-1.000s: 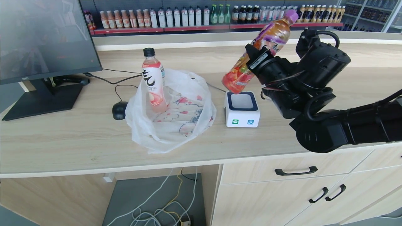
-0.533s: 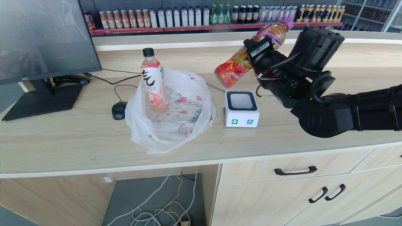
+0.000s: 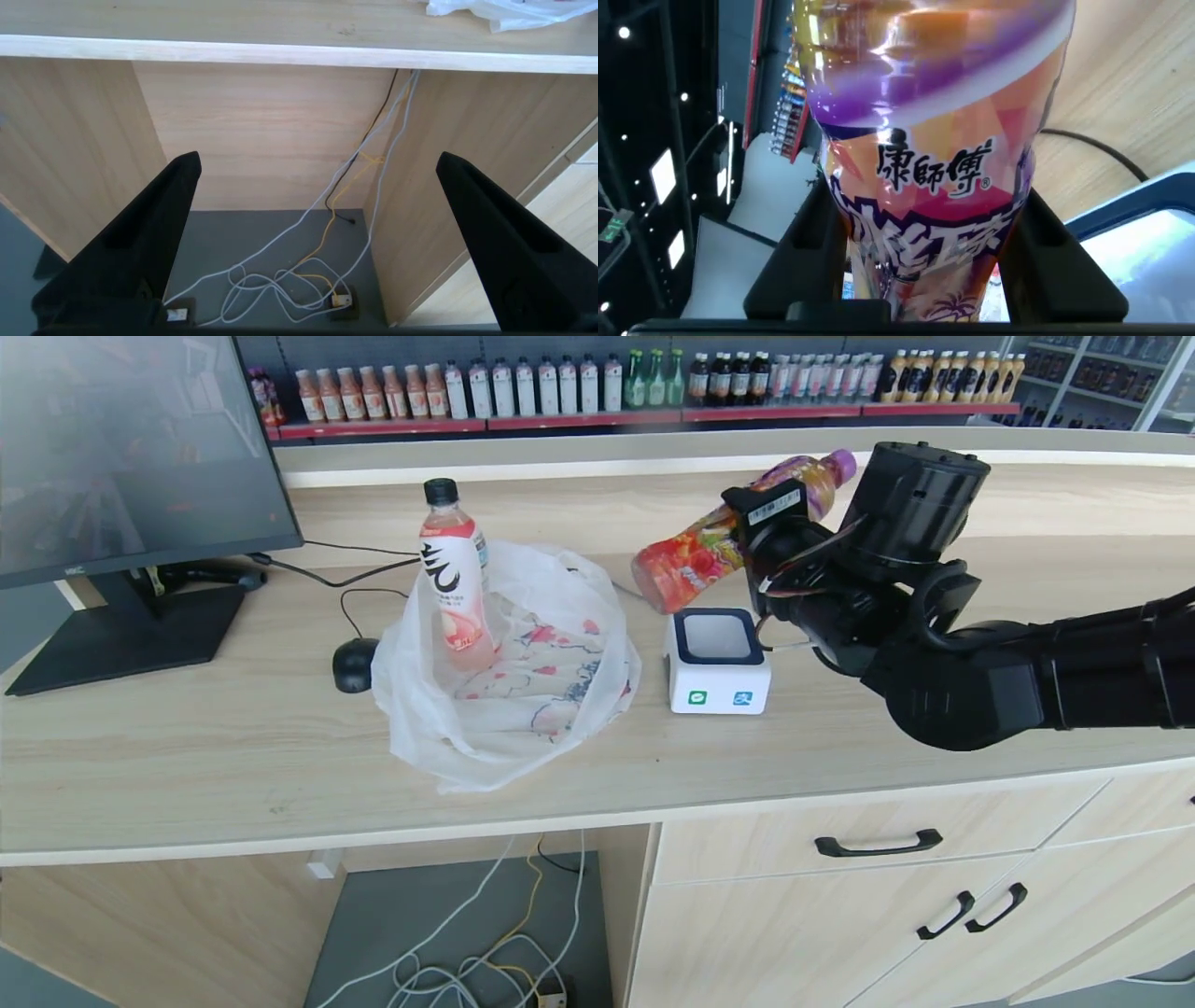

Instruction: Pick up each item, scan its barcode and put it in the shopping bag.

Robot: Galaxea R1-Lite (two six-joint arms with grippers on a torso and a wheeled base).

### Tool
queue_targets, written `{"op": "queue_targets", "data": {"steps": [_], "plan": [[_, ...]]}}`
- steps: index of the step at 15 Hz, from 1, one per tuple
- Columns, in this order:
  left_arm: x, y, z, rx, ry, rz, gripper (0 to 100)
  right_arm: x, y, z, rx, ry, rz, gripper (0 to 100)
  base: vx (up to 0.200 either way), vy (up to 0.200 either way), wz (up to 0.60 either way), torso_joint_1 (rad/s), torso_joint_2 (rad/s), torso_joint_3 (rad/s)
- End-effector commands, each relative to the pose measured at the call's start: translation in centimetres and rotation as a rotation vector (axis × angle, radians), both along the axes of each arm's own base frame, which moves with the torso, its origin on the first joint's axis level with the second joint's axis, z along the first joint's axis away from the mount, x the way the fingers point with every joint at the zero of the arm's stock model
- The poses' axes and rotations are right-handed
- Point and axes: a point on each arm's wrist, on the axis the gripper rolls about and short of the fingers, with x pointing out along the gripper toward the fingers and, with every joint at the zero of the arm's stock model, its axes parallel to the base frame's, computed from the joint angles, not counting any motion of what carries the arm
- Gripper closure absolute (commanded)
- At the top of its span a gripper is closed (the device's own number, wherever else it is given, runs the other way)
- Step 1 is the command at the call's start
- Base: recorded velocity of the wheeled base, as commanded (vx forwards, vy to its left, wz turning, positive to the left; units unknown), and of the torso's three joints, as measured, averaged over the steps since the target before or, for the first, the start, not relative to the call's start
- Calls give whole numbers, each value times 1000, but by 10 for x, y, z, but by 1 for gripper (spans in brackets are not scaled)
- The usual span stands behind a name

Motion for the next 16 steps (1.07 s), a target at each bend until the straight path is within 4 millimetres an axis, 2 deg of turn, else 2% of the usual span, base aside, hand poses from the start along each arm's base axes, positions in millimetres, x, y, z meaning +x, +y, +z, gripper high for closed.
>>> {"op": "queue_targets", "data": {"steps": [1,5,10,16], "plan": [[0,0,0,0,-1,0,0,5,3,-11,-10,25,0,100,0,0,0,0,0,0],[0,0,0,0,1,0,0,16,1,-27,31,75,-5,100,0,0,0,0,0,0],[0,0,0,0,1,0,0,29,-21,-30,54,84,-61,100,0,0,0,0,0,0],[0,0,0,0,-1,0,0,29,-22,-34,53,97,-62,100,0,0,0,0,0,0]]}}
